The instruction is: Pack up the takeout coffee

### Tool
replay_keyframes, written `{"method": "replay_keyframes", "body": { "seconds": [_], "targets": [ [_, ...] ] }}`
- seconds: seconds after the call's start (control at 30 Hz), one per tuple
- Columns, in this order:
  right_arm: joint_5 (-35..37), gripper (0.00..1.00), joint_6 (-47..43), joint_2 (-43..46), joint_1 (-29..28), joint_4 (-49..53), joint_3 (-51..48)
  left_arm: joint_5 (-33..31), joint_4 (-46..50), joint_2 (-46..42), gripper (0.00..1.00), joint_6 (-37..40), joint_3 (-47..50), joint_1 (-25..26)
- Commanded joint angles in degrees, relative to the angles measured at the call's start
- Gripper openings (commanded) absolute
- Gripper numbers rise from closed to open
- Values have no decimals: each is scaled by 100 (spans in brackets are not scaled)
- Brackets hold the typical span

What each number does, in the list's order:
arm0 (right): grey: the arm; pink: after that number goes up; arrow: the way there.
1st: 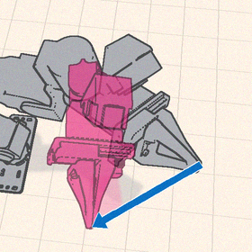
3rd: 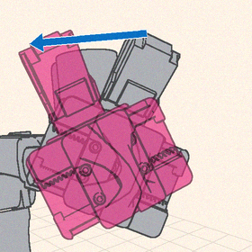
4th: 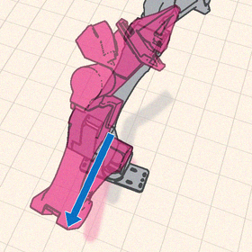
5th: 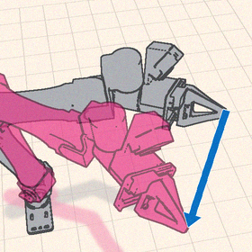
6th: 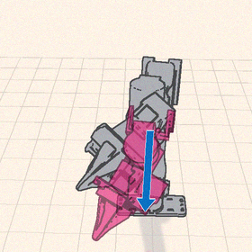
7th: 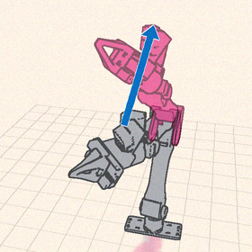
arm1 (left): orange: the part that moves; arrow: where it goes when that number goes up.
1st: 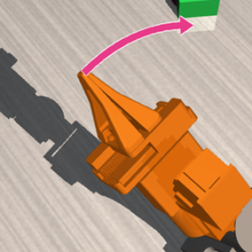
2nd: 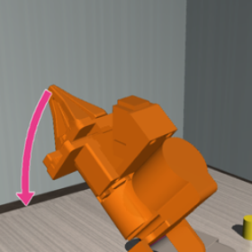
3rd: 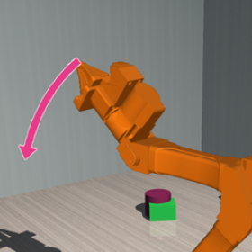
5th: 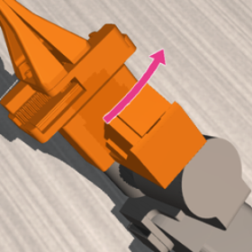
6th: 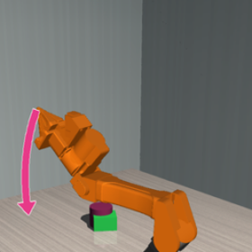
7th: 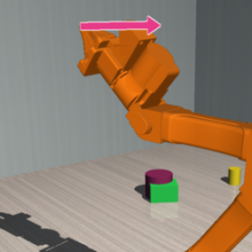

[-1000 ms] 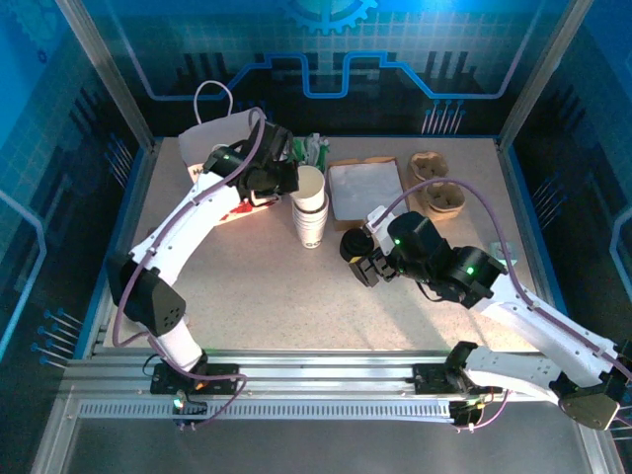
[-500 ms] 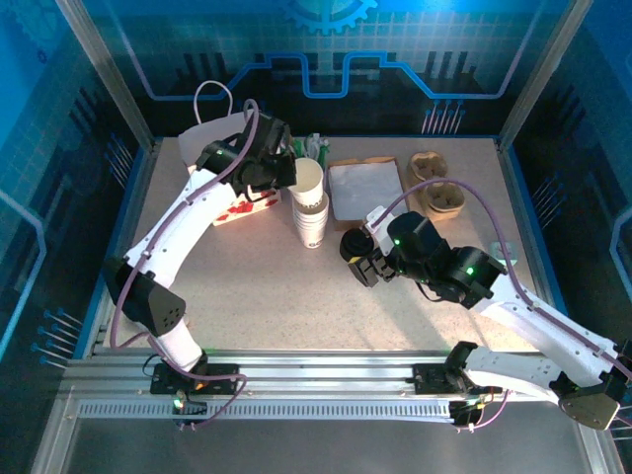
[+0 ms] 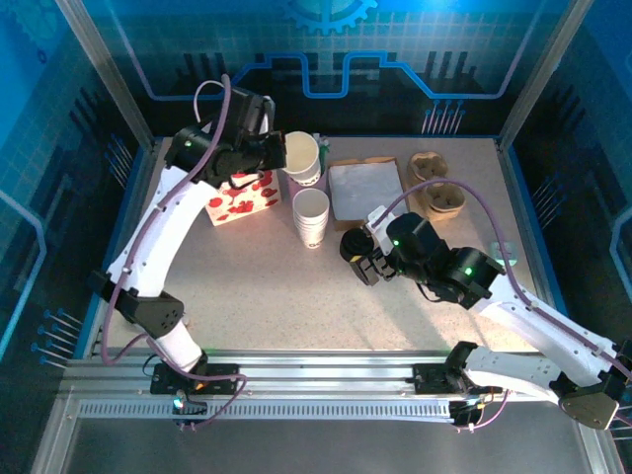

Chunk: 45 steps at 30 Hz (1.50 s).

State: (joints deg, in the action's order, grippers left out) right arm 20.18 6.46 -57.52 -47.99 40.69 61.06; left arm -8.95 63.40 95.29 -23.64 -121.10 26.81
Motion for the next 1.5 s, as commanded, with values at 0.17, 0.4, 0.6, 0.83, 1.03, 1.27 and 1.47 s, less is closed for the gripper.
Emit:
{"method": "replay_keyframes", "body": {
  "seconds": [0.17,0.4,0.6,0.83,1.03,1.27,1.47],
  "targets": [
    [-582,100,479,-343,442,143,80,342,472,-1395,0,204,1447,491],
    [-1359,96,932,-827,922,-28,-105,521,-140,-2440,0,-128,3452,863],
    [-1686,93,1255,-1381,1207,-395,-247,701,-915,-2637,0,-402,4707,1071],
    [-1603,93,1442,-2258,1434,-708,-63,561,-1898,-2461,0,-519,5657,1257],
    [-1553,93,1533,-2848,1607,-812,193,126,-2146,-2133,0,-425,5865,1383],
    [-1635,92,1529,-3374,1711,-1006,395,20,-2503,-1835,0,-484,6180,1484],
    [-1743,90,1483,-3872,1762,-983,728,-255,-2519,-1453,0,-436,6171,1678]
  ]
}}
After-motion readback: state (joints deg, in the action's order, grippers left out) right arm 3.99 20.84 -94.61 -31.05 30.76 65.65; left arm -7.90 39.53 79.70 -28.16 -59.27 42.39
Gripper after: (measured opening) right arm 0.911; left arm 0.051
